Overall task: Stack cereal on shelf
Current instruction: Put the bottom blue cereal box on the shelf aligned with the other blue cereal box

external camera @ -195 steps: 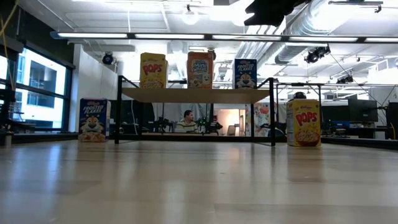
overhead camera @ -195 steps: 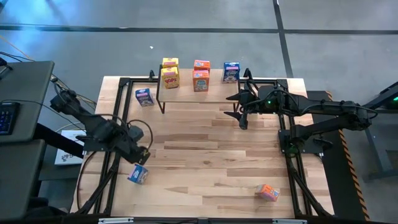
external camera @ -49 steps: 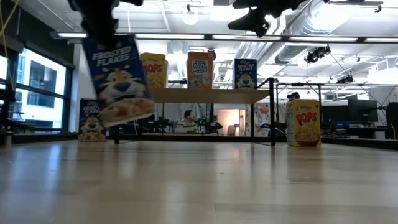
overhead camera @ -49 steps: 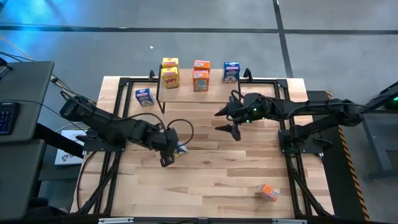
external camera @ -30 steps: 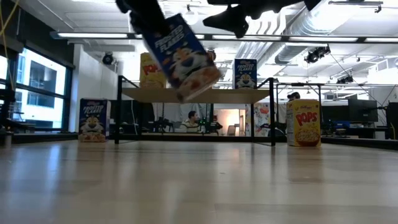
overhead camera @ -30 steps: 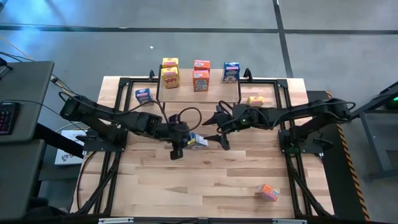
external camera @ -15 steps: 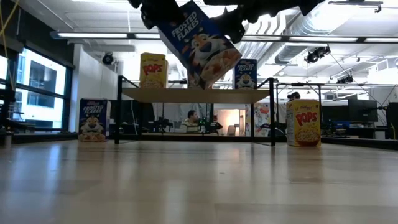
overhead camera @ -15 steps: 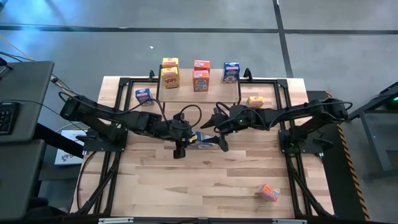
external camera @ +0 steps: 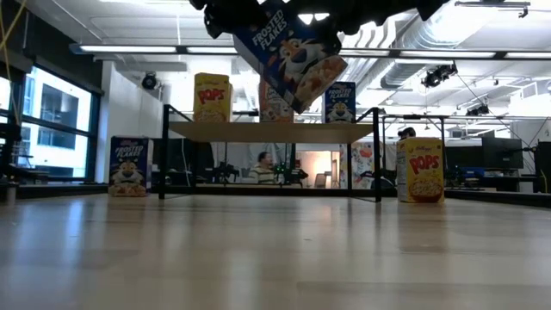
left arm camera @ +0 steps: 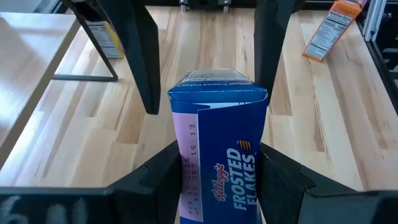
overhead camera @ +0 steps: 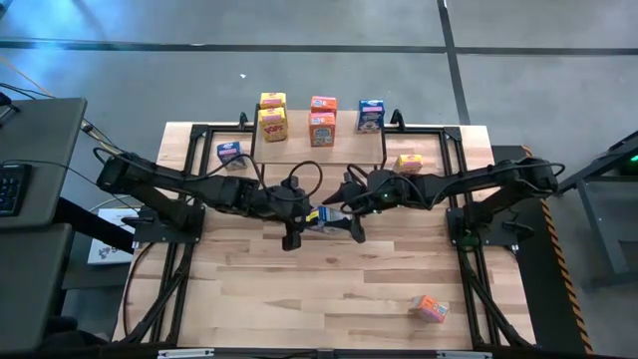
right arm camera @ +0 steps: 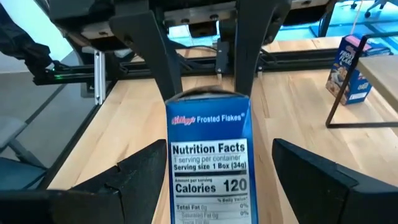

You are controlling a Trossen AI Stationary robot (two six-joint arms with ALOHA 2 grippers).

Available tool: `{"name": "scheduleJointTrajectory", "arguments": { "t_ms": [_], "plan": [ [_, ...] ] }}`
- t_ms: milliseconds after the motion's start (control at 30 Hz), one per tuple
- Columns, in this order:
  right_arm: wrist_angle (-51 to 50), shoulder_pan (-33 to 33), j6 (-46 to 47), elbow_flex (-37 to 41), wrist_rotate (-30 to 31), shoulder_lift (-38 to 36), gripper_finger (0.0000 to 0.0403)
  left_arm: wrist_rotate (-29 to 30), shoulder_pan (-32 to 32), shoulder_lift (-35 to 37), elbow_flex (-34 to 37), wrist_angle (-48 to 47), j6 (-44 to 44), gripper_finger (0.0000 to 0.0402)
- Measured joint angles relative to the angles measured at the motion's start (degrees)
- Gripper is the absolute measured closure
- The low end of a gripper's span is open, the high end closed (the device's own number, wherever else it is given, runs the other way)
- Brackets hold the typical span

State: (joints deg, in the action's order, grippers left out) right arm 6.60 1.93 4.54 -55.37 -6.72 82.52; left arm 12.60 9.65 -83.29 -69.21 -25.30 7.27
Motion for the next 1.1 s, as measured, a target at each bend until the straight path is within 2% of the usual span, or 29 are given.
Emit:
{"name": "scheduleJointTrajectory", "arguments": {
  "t_ms": [300,700,1100],
  "plan": [
    [-1.3,0.0,0.0,0.0,-0.2,0.0,0.0121,0.0,0.0,0.0,0.0,3.0,0.0,0.0238],
    [-1.7,0.0,-0.5,0.0,-0.9,0.0,0.0177,0.0,0.0,0.0,0.0,2.9,0.0,0.0238],
    [-1.7,0.0,-0.5,0.0,-0.8,0.0,0.0183,0.0,0.0,0.0,0.0,2.9,0.0,0.0238]
  ]
}}
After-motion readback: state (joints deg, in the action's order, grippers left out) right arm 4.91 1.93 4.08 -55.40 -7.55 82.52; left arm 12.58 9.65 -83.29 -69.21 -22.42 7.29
